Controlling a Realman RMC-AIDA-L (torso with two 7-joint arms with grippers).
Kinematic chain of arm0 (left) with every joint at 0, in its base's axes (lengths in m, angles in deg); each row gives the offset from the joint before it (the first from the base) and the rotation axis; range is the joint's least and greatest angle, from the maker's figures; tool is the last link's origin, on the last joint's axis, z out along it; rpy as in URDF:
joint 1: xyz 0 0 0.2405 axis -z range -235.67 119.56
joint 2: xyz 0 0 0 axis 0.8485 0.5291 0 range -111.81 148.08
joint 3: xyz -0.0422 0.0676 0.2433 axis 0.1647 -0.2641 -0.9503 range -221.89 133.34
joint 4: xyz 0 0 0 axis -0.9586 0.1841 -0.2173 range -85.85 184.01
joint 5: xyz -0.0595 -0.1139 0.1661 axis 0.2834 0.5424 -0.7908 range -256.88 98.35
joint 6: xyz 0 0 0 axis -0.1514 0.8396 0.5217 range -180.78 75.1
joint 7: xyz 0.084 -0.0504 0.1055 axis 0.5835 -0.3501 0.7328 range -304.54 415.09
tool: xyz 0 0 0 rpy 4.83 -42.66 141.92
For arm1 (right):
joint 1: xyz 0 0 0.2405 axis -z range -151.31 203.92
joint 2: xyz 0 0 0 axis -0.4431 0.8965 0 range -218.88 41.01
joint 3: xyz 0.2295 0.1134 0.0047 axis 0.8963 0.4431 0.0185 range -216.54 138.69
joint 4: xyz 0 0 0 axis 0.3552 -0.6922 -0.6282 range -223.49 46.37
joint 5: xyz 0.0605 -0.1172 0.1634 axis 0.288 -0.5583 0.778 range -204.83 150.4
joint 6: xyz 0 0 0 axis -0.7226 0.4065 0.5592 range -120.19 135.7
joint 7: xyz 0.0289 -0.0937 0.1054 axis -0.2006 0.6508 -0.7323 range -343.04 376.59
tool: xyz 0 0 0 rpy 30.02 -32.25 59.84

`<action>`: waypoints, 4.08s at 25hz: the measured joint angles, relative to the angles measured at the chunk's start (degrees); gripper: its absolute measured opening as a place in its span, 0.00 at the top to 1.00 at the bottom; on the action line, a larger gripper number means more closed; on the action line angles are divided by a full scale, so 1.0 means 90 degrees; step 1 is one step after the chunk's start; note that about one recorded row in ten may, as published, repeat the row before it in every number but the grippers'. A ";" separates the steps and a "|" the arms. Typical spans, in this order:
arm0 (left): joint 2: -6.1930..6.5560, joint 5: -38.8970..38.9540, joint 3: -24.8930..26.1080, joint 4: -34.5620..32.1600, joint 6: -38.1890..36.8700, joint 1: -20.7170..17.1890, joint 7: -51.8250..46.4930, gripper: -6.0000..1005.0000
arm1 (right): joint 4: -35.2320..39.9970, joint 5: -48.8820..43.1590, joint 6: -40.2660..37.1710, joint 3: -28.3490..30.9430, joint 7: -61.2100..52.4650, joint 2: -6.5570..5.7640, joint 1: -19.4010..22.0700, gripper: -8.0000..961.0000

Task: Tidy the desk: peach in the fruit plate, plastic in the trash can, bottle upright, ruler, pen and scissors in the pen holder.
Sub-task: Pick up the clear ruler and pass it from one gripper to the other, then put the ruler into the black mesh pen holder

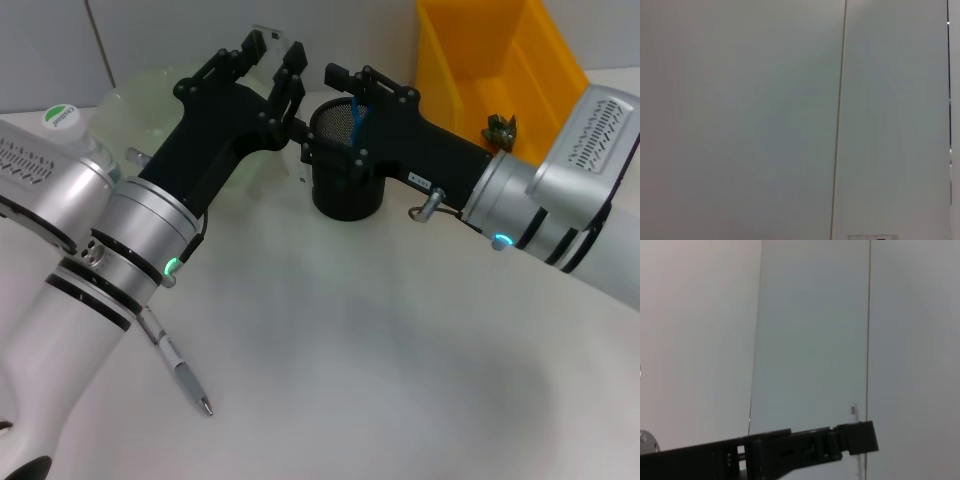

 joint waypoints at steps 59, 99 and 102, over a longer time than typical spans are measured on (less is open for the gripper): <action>0.0000 0.0030 -0.0087 0.0076 0.0002 0.0098 0.0092 0.55 | -0.0695 -0.0071 0.0479 0.0512 0.0550 0.0003 -0.0564 0.98; 0.0107 -0.3943 0.1816 0.0080 -0.0591 -0.0648 -0.3615 0.19 | -0.0424 -0.0037 0.1301 0.1791 0.0547 -0.0004 -0.0328 0.97; 0.0107 -0.3945 0.1819 0.0082 -0.0591 -0.0645 -0.3617 0.19 | -0.0439 -0.0038 0.1489 0.1791 0.0535 -0.0002 -0.0376 0.96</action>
